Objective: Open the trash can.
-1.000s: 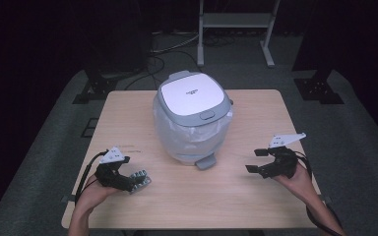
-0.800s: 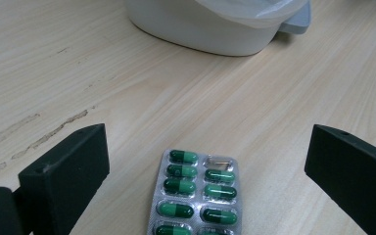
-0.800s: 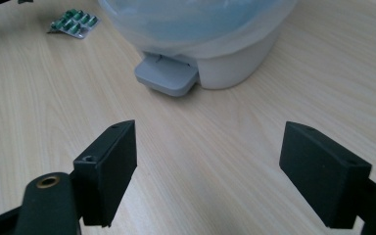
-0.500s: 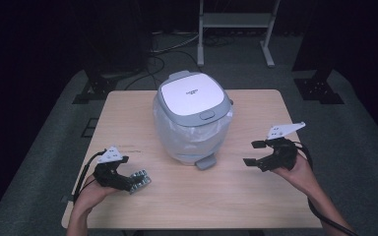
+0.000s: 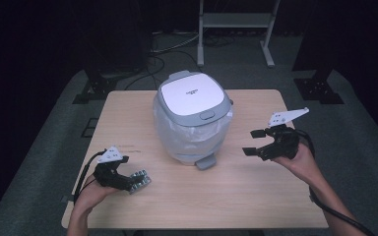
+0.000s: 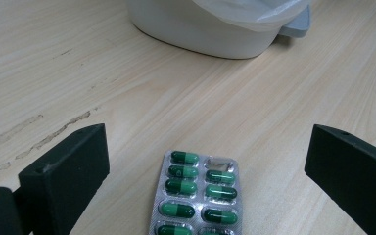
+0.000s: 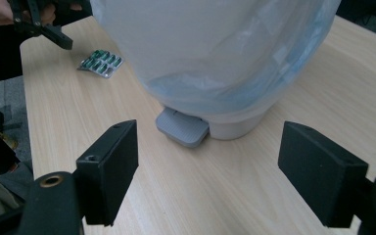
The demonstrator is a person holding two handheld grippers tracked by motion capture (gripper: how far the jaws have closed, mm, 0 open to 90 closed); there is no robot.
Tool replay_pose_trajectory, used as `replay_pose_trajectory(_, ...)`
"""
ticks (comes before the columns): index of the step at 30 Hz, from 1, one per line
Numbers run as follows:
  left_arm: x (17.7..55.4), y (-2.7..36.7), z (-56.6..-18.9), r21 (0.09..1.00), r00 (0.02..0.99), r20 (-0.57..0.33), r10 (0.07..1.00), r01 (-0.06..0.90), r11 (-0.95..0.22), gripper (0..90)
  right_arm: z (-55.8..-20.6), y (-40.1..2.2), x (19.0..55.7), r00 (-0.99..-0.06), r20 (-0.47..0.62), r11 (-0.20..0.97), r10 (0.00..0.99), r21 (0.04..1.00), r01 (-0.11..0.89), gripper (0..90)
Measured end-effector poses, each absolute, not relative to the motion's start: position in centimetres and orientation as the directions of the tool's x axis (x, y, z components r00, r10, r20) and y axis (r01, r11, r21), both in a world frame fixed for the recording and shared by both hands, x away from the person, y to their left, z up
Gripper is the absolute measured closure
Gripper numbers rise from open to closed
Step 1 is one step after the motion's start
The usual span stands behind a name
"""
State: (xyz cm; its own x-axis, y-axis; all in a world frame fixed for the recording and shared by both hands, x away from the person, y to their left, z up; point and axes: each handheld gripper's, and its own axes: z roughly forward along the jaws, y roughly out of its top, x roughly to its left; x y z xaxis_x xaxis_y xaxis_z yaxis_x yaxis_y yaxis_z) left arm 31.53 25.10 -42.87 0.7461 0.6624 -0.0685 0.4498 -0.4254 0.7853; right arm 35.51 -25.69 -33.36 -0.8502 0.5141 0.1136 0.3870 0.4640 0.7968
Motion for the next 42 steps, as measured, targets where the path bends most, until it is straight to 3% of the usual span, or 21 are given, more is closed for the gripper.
replay_pose_trajectory(42,31.3,25.8,-42.5,0.796,0.741,-0.072,0.668,0.446,-0.410,1.8,-23.3,-21.4,36.2,-0.902,0.031,0.517,0.431,0.810,0.276,26.5)
